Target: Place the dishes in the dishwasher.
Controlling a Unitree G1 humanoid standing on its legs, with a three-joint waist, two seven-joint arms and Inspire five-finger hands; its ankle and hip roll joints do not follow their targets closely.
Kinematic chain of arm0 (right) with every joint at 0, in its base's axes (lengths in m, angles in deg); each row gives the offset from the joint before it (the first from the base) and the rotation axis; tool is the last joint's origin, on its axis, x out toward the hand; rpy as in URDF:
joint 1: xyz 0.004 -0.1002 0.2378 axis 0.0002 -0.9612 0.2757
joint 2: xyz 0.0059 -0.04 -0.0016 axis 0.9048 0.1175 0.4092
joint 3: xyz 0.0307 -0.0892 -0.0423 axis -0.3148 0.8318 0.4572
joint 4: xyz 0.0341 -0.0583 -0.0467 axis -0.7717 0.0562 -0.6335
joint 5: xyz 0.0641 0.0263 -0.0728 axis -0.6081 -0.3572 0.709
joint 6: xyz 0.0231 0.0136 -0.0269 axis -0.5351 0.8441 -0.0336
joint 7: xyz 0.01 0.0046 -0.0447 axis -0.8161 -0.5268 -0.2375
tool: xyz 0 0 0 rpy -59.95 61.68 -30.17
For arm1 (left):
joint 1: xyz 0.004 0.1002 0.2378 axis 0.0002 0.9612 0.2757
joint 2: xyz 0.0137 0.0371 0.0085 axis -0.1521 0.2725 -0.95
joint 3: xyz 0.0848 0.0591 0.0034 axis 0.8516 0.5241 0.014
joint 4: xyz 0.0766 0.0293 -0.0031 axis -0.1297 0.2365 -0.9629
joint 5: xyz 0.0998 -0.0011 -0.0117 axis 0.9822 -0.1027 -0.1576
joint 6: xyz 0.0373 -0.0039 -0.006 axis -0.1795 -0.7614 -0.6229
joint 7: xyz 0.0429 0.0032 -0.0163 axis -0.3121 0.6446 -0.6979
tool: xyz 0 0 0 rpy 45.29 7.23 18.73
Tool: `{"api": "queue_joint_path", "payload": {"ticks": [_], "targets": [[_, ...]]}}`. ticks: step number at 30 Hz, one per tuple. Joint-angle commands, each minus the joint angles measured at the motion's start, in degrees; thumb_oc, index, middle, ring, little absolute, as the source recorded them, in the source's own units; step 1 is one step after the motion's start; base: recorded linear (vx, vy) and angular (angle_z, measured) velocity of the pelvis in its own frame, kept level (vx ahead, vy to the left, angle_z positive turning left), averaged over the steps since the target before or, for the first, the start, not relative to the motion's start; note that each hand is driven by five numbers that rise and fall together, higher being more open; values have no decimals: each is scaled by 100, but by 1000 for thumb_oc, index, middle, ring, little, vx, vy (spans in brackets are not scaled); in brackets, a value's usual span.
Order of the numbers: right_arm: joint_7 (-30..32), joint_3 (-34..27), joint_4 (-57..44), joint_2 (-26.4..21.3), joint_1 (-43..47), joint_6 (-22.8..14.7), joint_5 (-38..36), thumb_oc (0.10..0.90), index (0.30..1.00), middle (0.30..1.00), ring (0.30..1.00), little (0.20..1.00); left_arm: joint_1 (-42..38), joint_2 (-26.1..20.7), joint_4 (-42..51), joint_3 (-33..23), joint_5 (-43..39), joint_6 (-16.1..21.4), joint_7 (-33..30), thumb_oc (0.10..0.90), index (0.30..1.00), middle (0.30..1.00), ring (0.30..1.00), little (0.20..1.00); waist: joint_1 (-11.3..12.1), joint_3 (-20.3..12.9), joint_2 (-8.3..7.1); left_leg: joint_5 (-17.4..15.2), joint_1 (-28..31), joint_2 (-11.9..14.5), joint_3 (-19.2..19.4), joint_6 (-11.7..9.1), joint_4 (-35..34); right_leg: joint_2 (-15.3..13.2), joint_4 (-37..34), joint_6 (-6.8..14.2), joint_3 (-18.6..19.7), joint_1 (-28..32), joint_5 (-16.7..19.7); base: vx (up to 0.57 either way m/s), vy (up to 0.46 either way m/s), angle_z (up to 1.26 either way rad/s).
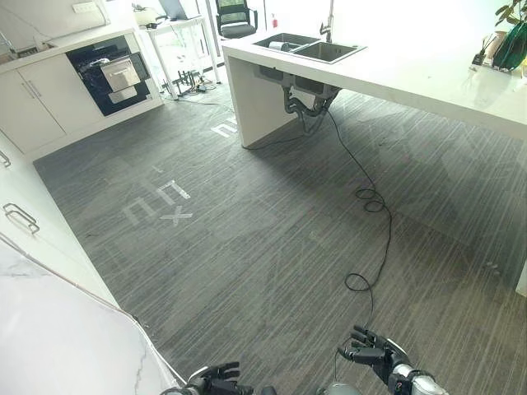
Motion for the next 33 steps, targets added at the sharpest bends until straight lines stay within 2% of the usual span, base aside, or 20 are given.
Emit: {"api": "queue_joint_path", "payload": {"ticks": [1, 9, 16, 22, 23, 25, 26, 27, 28, 29, 30, 32, 33], "targets": [[-77, -46, 169, 54, 512, -216, 194, 800, 900, 900, 900, 900, -353, 11, 9, -34, -226, 182, 33, 800, 900, 900, 900, 900, 61, -13, 19, -1014, 120, 372, 151, -418, 636, -170, -679, 761, -366, 373, 248, 0, 0, 0], [-18, -195, 542, 142, 484, -373, 148, 800, 900, 900, 900, 900, -346, 234, -88, -254, -972, 239, -57, 800, 900, 900, 900, 900, 97, 6, -5, -1011, 111, 397, 148, -414, 636, -173, -679, 739, -425, 398, 258, 13, -31, 4], [-27, -183, 769, 259, 472, -379, 126, 800, 900, 900, 900, 900, -305, 392, -374, -334, -1029, 41, -244, 800, 900, 900, 900, 900, 95, 32, -38, -994, 101, 433, 52, -436, 636, -53, -679, 658, -388, 422, 204, 28, -85, 7], [-76, -173, 817, 252, 468, -357, 27, 800, 900, 900, 900, 900, -311, 444, -414, -470, -1398, 314, -404, 800, 900, 900, 900, 900, 52, 124, -24, -895, 193, 450, -32, -488, 636, 119, -679, 505, -269, 440, 127, 55, -107, -1], [-125, -180, 795, 218, 472, -369, 58, 800, 900, 900, 900, 900, -315, 467, -369, -507, -1451, 406, -423, 800, 900, 900, 900, 900, 76, 193, -52, -822, 273, 370, -11, -480, 636, 109, -679, 463, -229, 455, 120, 126, -102, 5], [-132, -167, 665, 133, 488, -351, 82, 800, 900, 900, 900, 900, -370, 494, -232, -528, -1416, 477, -414, 800, 900, 900, 900, 900, 219, 402, -259, -280, 206, 100, -31, -479, 636, -45, -679, 354, -65, 516, 162, 128, -104, -1], [-148, -144, 679, 81, 519, -374, 36, 800, 900, 900, 900, 900, -428, 500, -156, -512, -1311, 440, -378, 800, 900, 900, 900, 900, 322, 550, -295, 73, -101, 1, -160, -542, 781, -60, -679, 303, -11, 560, 184, 110, -34, 2], [-206, -156, 745, 43, 557, -417, 16, 800, 900, 900, 900, 900, -442, 510, -130, -521, -1240, 449, -323, 800, 900, 900, 900, 900, 390, 659, -250, 253, -328, 6, -185, -588, 787, -16, -679, 290, 10, 612, 177, 396, 173, 25], [-288, -166, 808, 17, 608, -433, 139, 800, 900, 900, 900, 900, -391, 526, -149, -559, -1205, 444, -265, 800, 900, 900, 900, 900, 460, 725, -8, 173, -712, 279, -177, -698, 636, 146, -679, 341, -100, 802, 10, 519, 290, 42], [-269, -163, 827, 15, 609, -401, 151, 800, 900, 900, 900, 900, -379, 530, -201, -552, -1227, 432, -245, 800, 900, 900, 900, 900, 467, 738, 93, 172, -974, 437, -149, -751, 636, 192, -679, 352, -185, 924, -71, 671, 397, 40], [-219, -157, 864, 31, 590, -348, 105, 800, 900, 900, 900, 900, -375, 535, -288, -545, -1278, 377, -214, 800, 900, 900, 900, 900, 488, 713, 174, 316, -1295, 627, -58, -823, 636, 225, -679, 355, -265, 1077, -173, 478, 302, 21], [-157, -140, 949, 62, 569, -352, 184, 800, 900, 900, 900, 900, -362, 553, -391, -582, -1253, 285, -166, 800, 900, 900, 900, 900, 513, 658, 204, 384, -1444, 719, 30, -839, 636, 205, -679, 391, -328, 1222, -266, 407, 279, -6], [-88, -130, 994, 82, 585, -319, 280, 800, 900, 900, 900, 900, -357, 550, -445, -611, -1223, 180, -107, 800, 900, 900, 900, 900, 517, 621, 174, 309, -1405, 703, 117, -804, 636, 148, -679, 452, -318, 1325, -349, 438, 404, -7]]}}
